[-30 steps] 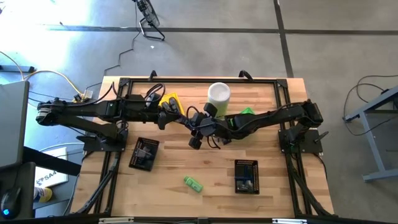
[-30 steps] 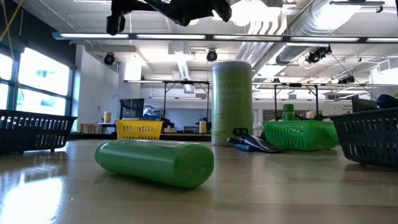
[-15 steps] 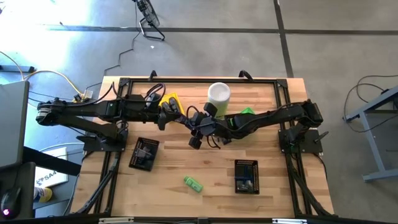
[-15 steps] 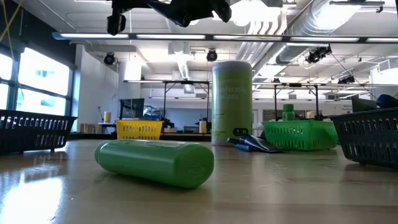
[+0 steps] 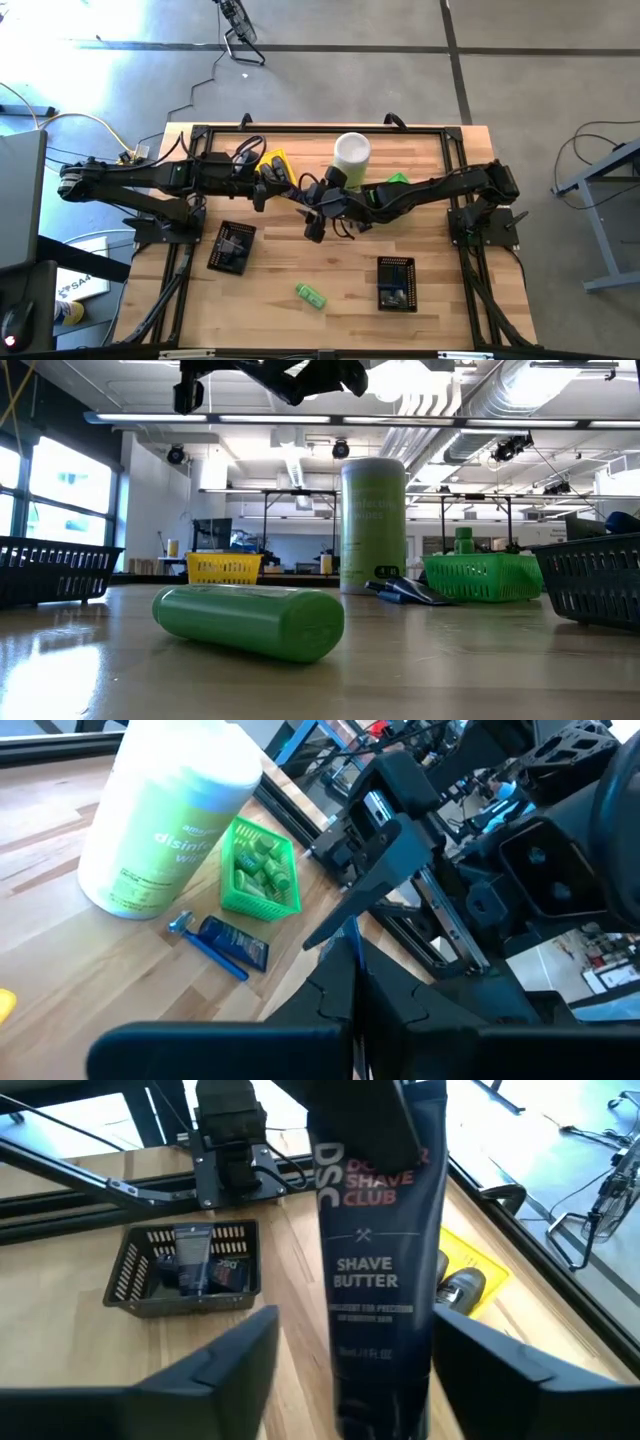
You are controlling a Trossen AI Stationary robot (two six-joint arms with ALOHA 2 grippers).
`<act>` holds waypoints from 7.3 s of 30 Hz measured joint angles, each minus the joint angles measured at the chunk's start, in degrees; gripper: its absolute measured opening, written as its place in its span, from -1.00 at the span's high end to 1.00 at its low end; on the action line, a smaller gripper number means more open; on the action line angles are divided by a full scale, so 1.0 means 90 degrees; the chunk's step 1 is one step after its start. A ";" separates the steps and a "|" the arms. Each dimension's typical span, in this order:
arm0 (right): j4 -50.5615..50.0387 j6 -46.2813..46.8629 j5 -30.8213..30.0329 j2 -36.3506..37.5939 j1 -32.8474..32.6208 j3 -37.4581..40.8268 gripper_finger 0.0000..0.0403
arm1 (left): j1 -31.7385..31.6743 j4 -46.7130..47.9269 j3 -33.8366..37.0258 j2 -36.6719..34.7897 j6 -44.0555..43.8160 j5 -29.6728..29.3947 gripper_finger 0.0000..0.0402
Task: Pick & Place Travel size toiletries
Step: Put the shave cream into the left black bin, then adjust the green bin
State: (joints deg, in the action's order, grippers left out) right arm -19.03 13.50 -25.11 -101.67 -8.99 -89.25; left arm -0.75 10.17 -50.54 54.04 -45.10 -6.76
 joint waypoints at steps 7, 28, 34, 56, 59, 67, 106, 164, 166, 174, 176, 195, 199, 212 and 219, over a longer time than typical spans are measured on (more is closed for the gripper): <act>-0.0275 -0.0003 0.0136 0.0253 0.0000 0.0015 -0.63 | 0.0000 0.0030 -0.0005 -0.0151 0.0204 -0.0010 1.00; -0.0650 0.0039 -0.0565 0.1158 0.0056 -0.0002 -0.72 | 0.0007 0.4920 -0.0656 -0.1141 -0.0773 0.0714 1.00; -0.0681 0.0168 -0.0556 0.1142 0.0102 0.0005 -0.72 | 0.0422 0.6576 -0.0656 -0.0844 -0.1511 0.1268 1.00; -0.0724 0.0138 -0.0536 0.1141 0.0372 0.0005 -0.53 | 0.2196 0.6856 -0.0653 0.0632 -0.2528 0.1190 1.00; -0.0724 0.0145 -0.0540 0.1141 0.0396 0.0005 -0.52 | 0.2280 0.6612 -0.0653 0.0844 -0.2528 0.1188 1.00; -0.0724 0.0141 -0.0533 0.1141 0.0435 0.0002 -0.52 | 0.2310 0.6403 -0.0651 0.1296 -0.2467 0.1190 1.00; -0.0843 -0.0032 -0.0113 0.1141 0.0432 0.0000 -0.52 | 0.1370 0.3962 -0.0648 -0.0181 0.0491 0.0332 0.95; -0.1115 0.0684 0.0635 0.1141 0.1056 0.0000 -0.23 | 0.0838 0.1626 0.0891 -0.2710 0.4620 -0.1453 0.95; -0.1055 0.0909 0.0637 0.1141 0.1056 0.0000 -0.23 | 0.0838 0.1880 0.0940 -0.3172 0.4636 -0.1355 0.95; -0.0836 0.1922 0.0615 0.1081 0.0885 0.0000 -0.21 | 0.0838 0.3000 0.0957 -0.4601 0.4327 -0.1124 0.95; -0.0681 0.2097 0.0626 0.1040 0.0786 0.0000 -0.16 | 0.0838 0.3166 0.0957 -0.4743 0.4316 -0.1124 0.95; 0.0277 0.3020 0.0134 0.0710 -0.0084 -0.0005 0.66 | 0.0838 0.3566 0.0959 -0.4911 0.4506 -0.0961 0.95; 0.0242 0.3321 0.0135 0.0561 -0.0275 -0.0002 0.80 | 0.0838 0.3690 0.0959 -0.4911 0.4507 -0.0957 0.95; -0.1995 0.4739 0.0093 -0.0259 -0.0410 -0.0556 0.98 | 0.0835 0.3755 0.0959 -0.4910 0.4506 -0.0655 0.95; -0.3919 0.6323 0.0241 -0.0573 -0.0364 -0.0563 0.98 | 0.0835 0.3769 0.0959 -0.4908 0.4486 -0.0602 0.95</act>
State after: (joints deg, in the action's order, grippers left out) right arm -54.30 70.41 -22.94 -106.83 -12.27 -94.32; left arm 6.76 44.09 -41.91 9.87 -4.73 -12.19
